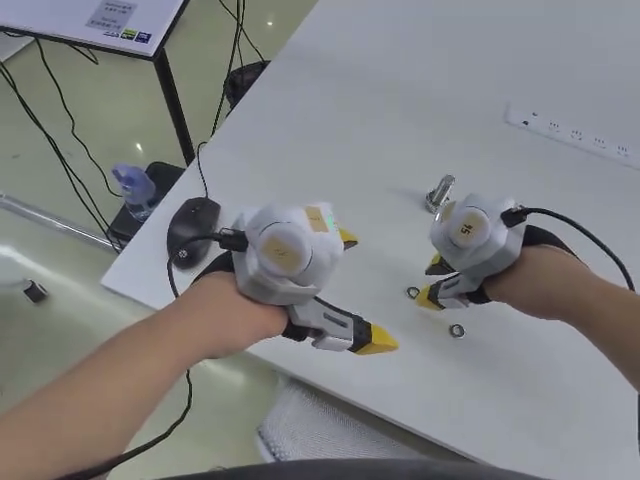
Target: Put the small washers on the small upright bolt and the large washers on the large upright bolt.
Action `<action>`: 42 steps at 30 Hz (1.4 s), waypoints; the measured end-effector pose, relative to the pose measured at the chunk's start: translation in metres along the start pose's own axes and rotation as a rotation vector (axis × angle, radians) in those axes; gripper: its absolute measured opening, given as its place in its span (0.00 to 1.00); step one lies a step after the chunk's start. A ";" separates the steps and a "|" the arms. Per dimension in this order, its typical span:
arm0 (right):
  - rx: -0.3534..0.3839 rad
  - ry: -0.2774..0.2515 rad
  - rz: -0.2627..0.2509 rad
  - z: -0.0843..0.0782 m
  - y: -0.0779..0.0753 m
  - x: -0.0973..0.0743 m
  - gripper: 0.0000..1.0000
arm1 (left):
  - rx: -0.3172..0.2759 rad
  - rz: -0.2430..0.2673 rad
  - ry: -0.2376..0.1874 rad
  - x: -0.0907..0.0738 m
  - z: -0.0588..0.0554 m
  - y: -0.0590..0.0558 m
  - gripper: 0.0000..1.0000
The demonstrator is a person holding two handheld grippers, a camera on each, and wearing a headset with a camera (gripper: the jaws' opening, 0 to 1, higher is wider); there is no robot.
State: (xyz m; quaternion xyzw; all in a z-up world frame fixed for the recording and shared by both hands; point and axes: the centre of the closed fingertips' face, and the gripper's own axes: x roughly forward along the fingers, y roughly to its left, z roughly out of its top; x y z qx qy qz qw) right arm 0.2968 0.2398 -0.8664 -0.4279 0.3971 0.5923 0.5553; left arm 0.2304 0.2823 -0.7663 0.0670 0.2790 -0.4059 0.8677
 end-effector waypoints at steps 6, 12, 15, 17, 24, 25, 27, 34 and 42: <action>0.010 0.016 0.005 -0.004 -0.004 0.011 0.28 | 0.004 -0.006 -0.003 0.000 0.002 0.000 0.79; 0.013 0.025 -0.010 0.000 -0.006 0.012 0.25 | 0.005 -0.006 -0.007 -0.004 0.002 0.002 0.78; 0.012 0.034 -0.011 0.000 -0.005 0.012 0.25 | 0.005 -0.008 -0.006 -0.006 0.001 0.002 0.77; 0.004 0.039 -0.014 -0.001 -0.004 0.012 0.24 | 0.004 -0.007 -0.006 -0.007 0.001 0.001 0.77; 0.017 0.053 -0.017 -0.003 -0.002 0.013 0.21 | -0.002 0.000 -0.022 -0.010 0.002 -0.003 0.76; 0.018 0.056 -0.016 -0.003 -0.001 0.014 0.20 | -0.003 -0.001 -0.021 -0.010 0.001 -0.003 0.76; 0.016 0.064 -0.022 -0.004 -0.002 0.014 0.16 | -0.004 -0.002 -0.023 -0.010 0.000 -0.005 0.76; 0.028 0.073 -0.036 -0.002 0.002 0.013 0.15 | -0.005 -0.002 -0.026 -0.012 0.001 -0.006 0.75; 0.067 0.086 -0.035 -0.002 0.001 0.015 0.13 | 0.000 -0.001 -0.022 -0.011 0.003 -0.006 0.73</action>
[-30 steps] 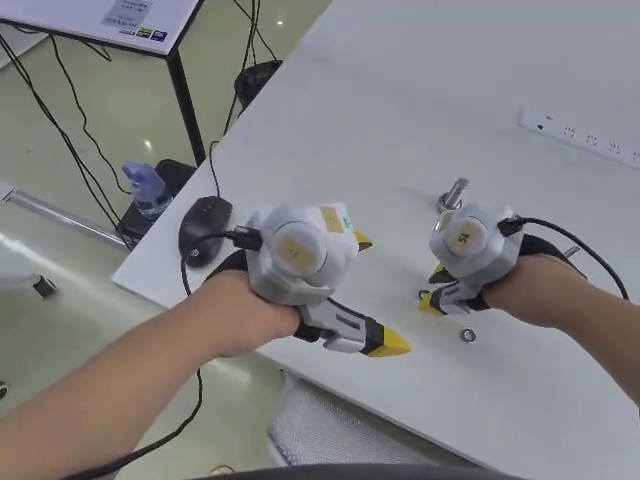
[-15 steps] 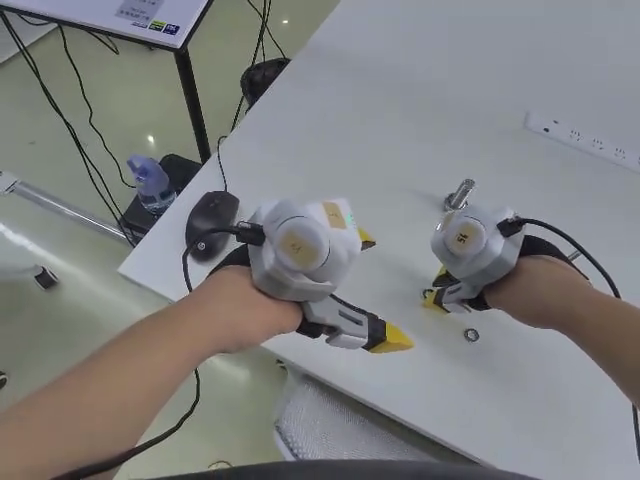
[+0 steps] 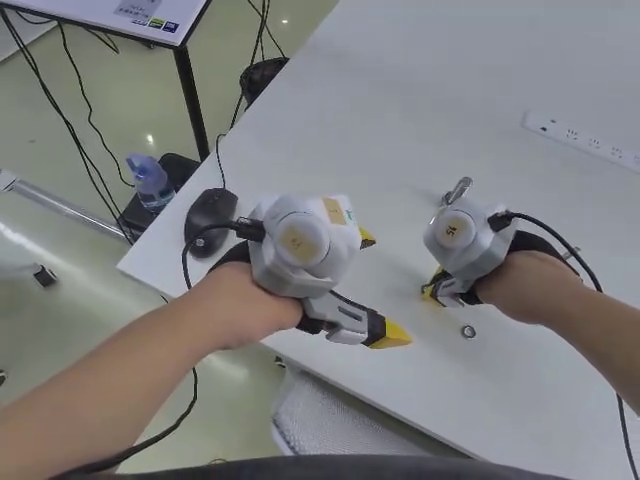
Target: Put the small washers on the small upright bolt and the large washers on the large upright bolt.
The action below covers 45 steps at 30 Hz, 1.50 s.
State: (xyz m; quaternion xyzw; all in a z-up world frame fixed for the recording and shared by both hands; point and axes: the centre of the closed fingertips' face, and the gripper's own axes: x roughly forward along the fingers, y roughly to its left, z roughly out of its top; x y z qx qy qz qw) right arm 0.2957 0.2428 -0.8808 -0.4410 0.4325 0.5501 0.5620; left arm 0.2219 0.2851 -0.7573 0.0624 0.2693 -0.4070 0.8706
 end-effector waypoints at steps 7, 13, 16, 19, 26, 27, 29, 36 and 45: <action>0.030 -0.014 0.008 0.000 0.003 -0.004 0.13 | 0.009 -0.002 0.014 0.002 -0.003 -0.002 0.71; 0.042 -0.019 0.005 -0.003 0.002 -0.016 0.13 | 0.017 0.000 0.026 0.003 -0.004 -0.001 0.71; 0.053 -0.022 -0.003 -0.007 -0.003 -0.027 0.13 | 0.019 0.002 0.029 0.005 -0.004 0.000 0.71; 0.069 -0.024 -0.007 -0.014 -0.007 -0.036 0.13 | 0.021 0.003 0.029 0.008 -0.003 0.001 0.72; 0.116 -0.030 -0.025 -0.042 -0.026 -0.054 0.13 | 0.000 -0.006 0.011 0.014 0.001 0.002 0.75; 0.120 -0.030 -0.028 -0.047 -0.029 -0.054 0.13 | 0.006 -0.004 0.016 0.015 0.000 0.003 0.75; 0.130 -0.028 -0.038 -0.056 -0.035 -0.062 0.13 | 0.016 0.003 0.026 0.016 -0.001 0.005 0.75; 0.146 -0.007 -0.060 -0.082 -0.052 -0.079 0.13 | -0.005 0.013 0.028 0.015 -0.004 0.008 0.75; 0.215 0.004 -0.069 -0.111 -0.066 -0.095 0.13 | 0.007 0.022 0.041 0.015 -0.001 0.008 0.74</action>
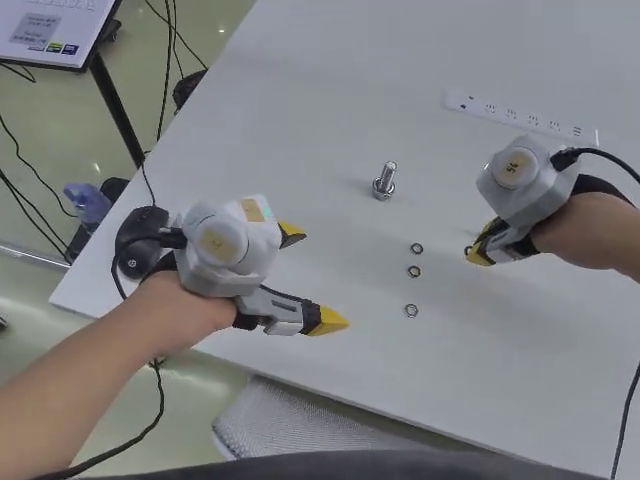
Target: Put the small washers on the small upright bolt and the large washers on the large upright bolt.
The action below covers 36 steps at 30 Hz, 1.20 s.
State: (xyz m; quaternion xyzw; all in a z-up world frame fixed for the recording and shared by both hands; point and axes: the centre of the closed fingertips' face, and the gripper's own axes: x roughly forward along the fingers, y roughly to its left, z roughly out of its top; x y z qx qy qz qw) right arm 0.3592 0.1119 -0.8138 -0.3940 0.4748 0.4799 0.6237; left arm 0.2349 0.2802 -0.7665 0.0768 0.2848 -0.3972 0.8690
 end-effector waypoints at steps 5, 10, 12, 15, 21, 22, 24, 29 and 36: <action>0.028 -0.001 -0.013 -0.014 -0.011 -0.005 0.13 | -0.005 0.010 0.011 -0.001 0.001 0.001 0.75; 0.063 -0.018 -0.034 -0.023 -0.025 -0.012 0.13 | -0.009 0.012 0.017 0.002 0.002 0.000 0.74; 0.074 -0.019 -0.036 -0.026 -0.029 -0.014 0.13 | -0.005 0.012 0.025 0.004 0.002 0.000 0.73; 0.088 -0.017 -0.038 -0.029 -0.037 -0.014 0.13 | -0.008 0.010 0.020 0.005 0.004 0.000 0.73; 0.110 -0.043 -0.063 -0.026 -0.057 -0.020 0.13 | -0.004 0.022 0.016 0.005 0.006 0.004 0.74; 0.109 -0.044 -0.067 -0.025 -0.059 -0.020 0.13 | -0.001 0.023 0.019 0.004 0.005 0.004 0.74; 0.104 -0.050 -0.079 -0.022 -0.063 -0.021 0.13 | -0.003 0.020 0.021 0.004 0.005 0.004 0.74; 0.093 -0.055 -0.078 -0.015 -0.066 -0.017 0.13 | -0.002 0.018 0.013 0.003 0.007 0.003 0.74; 0.089 -0.050 -0.070 -0.009 -0.080 -0.006 0.13 | 0.000 0.014 0.001 0.005 0.015 0.003 0.74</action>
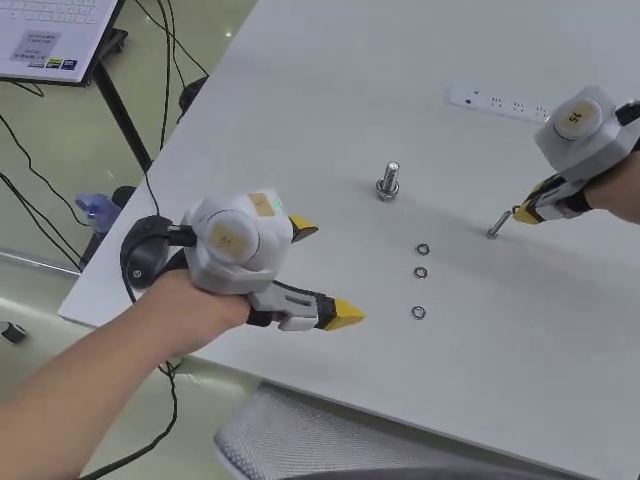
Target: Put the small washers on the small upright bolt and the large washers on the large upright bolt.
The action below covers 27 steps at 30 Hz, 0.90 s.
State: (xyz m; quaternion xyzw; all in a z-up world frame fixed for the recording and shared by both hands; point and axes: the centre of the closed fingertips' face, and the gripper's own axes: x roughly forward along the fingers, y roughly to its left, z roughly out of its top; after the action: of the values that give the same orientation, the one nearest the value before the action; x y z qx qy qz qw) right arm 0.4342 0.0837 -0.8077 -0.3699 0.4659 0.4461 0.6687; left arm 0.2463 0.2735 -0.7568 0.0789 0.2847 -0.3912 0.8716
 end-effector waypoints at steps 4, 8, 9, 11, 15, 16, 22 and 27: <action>0.001 0.002 0.005 0.002 0.002 0.002 0.13 | -0.002 -0.003 -0.003 0.001 0.001 -0.001 0.73; -0.001 0.011 0.011 0.000 0.001 0.008 0.13 | -0.010 -0.007 -0.003 0.002 0.000 -0.002 0.72; 0.003 0.014 0.015 0.000 -0.001 0.010 0.13 | -0.010 -0.007 -0.004 0.002 0.000 -0.002 0.71; 0.008 0.018 0.018 -0.001 -0.002 0.012 0.13 | -0.004 -0.002 -0.003 0.002 -0.001 -0.001 0.71; 0.015 0.021 0.022 -0.002 -0.002 0.015 0.13 | -0.011 -0.002 -0.003 0.002 -0.002 0.001 0.71; 0.016 0.023 0.023 -0.002 -0.003 0.015 0.13 | -0.012 -0.002 -0.003 0.002 -0.003 0.002 0.71; 0.017 0.028 0.032 -0.001 0.003 0.015 0.13 | -0.019 -0.006 0.001 0.004 -0.004 0.004 0.71; 0.003 0.039 0.033 -0.002 0.001 0.021 0.13 | -0.022 -0.009 -0.002 0.005 -0.003 0.005 0.70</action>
State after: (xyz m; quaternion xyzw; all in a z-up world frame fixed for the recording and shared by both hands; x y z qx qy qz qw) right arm 0.4357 0.0874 -0.8281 -0.3699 0.4853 0.4490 0.6527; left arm 0.2508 0.2746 -0.7629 0.0673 0.2885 -0.3920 0.8710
